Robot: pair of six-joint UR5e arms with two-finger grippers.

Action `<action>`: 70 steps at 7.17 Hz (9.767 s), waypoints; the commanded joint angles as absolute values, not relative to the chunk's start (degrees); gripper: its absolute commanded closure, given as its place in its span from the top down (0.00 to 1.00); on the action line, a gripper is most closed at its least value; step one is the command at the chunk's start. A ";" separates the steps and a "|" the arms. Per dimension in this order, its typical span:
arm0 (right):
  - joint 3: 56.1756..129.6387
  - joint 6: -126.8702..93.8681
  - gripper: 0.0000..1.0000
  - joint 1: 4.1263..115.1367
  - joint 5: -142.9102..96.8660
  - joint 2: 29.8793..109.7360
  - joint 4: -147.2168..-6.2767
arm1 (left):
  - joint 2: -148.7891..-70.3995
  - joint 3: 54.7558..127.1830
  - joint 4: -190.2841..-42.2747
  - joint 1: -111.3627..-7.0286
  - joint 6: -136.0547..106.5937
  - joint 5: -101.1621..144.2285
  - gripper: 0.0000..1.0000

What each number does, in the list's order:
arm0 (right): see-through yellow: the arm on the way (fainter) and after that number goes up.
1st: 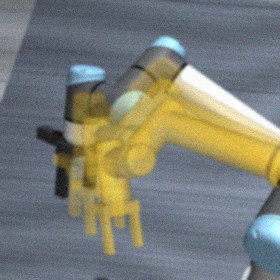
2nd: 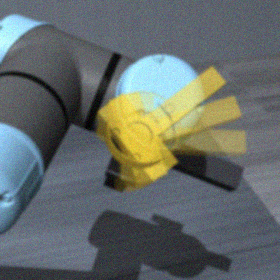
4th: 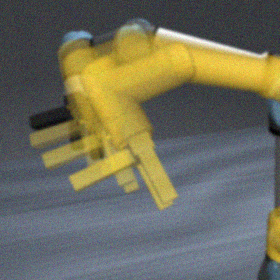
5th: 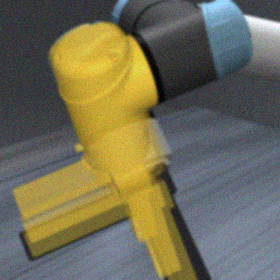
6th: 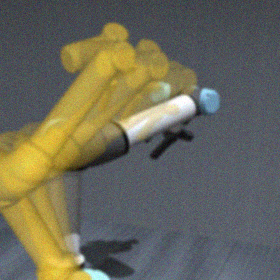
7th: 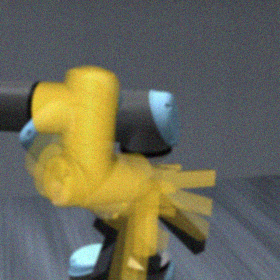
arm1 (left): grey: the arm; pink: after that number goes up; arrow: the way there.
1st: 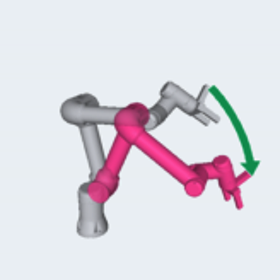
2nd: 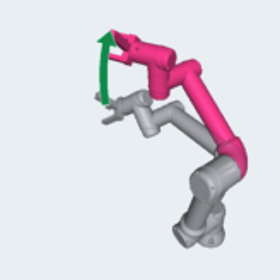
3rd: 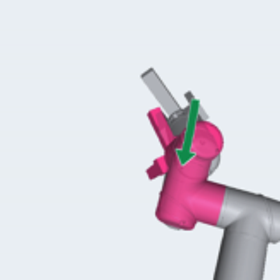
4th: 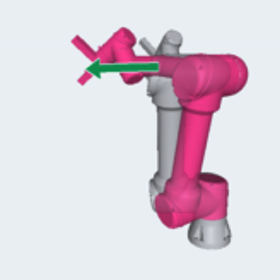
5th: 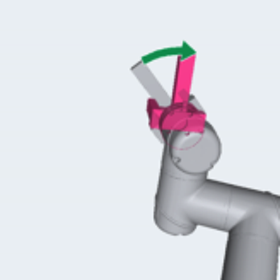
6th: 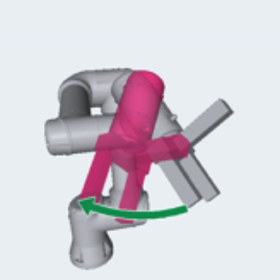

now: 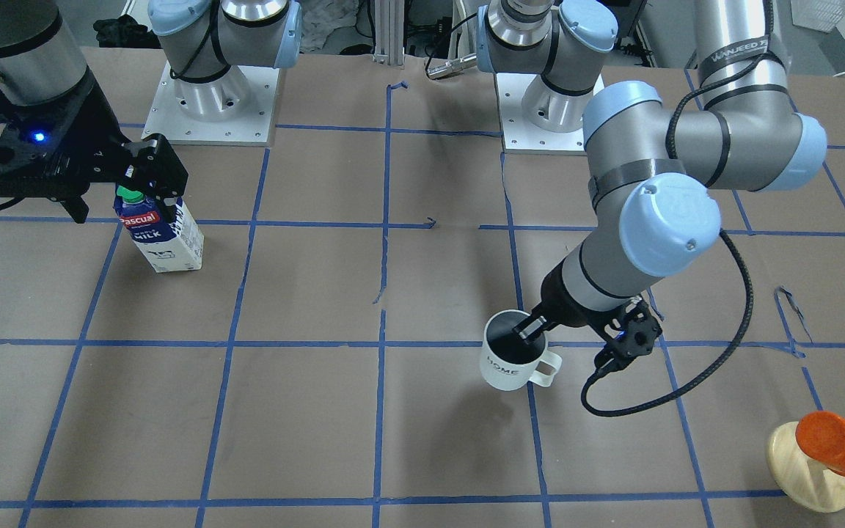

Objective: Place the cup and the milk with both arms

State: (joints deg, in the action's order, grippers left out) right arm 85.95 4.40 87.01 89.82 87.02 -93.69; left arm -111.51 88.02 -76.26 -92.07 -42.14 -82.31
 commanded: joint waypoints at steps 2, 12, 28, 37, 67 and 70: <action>85.96 4.39 1.00 87.01 89.82 87.01 -93.69 | -116.44 84.91 -72.79 -99.38 -58.93 -77.70 0.00; 86.04 5.27 1.00 86.23 89.12 87.01 -93.08 | -119.54 85.35 -70.31 -102.83 -68.12 -75.23 0.97; 115.14 22.33 0.53 76.99 102.04 91.76 -96.07 | -99.76 85.08 -86.23 -87.46 -17.32 -93.25 1.00; 95.23 13.67 0.16 82.58 89.93 80.72 -97.38 | -96.68 84.64 -87.71 -86.84 1.30 -89.38 1.00; 84.11 -6.33 1.00 96.50 93.61 88.24 -90.26 | -94.39 86.04 -86.04 -87.01 6.33 -89.56 1.00; 84.11 -6.42 1.00 96.50 92.99 87.89 -90.96 | -94.57 86.31 -86.04 -87.01 6.42 -89.47 1.00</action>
State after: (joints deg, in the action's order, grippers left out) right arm 84.12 -6.45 96.51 93.35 88.07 -90.60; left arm -94.51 86.13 -86.03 -87.01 6.41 -89.50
